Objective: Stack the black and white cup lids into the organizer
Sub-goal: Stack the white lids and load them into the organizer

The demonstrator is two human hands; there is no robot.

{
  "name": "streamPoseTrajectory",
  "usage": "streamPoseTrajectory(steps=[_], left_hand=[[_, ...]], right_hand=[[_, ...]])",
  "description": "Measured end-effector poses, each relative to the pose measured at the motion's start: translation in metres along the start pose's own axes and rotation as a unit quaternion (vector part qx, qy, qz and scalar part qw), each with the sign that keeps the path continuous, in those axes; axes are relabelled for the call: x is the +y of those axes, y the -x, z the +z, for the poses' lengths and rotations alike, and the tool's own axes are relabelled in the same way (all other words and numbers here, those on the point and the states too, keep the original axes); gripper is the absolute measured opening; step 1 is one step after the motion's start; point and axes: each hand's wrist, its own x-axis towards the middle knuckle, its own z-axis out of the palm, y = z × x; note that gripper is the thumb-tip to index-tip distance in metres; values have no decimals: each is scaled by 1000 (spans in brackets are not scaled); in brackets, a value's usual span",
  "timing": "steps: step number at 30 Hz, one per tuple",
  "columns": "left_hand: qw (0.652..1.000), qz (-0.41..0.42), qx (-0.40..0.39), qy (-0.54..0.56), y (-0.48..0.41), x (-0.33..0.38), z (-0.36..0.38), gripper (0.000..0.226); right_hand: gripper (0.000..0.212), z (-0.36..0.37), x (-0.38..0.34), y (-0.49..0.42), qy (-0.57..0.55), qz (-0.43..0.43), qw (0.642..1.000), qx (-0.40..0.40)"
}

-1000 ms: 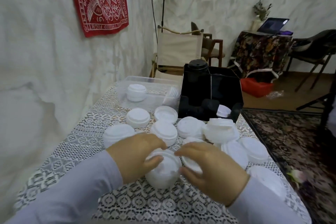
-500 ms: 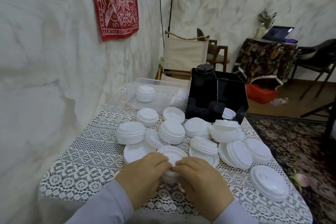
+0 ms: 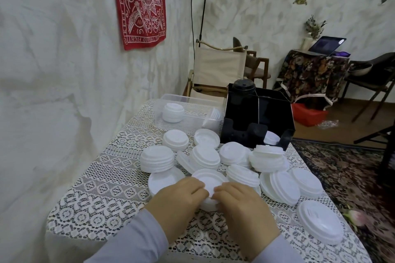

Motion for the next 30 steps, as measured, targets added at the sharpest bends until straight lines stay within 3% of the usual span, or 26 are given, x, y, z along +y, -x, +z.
streamPoseTrajectory(steps=[6, 11, 30], left_hand=[[1000, 7, 18, 8, -15, -4, 15, 21], [997, 32, 34, 54, -14, -14, 24, 23], [993, 16, 43, 107, -5, -17, 3, 33]], right_hand=[[18, 12, 13, 3, 4, 9, 1000, 27], [13, 20, 19, 3, -27, 10, 998, 60], [13, -2, 13, -4, -105, 27, 994, 18]])
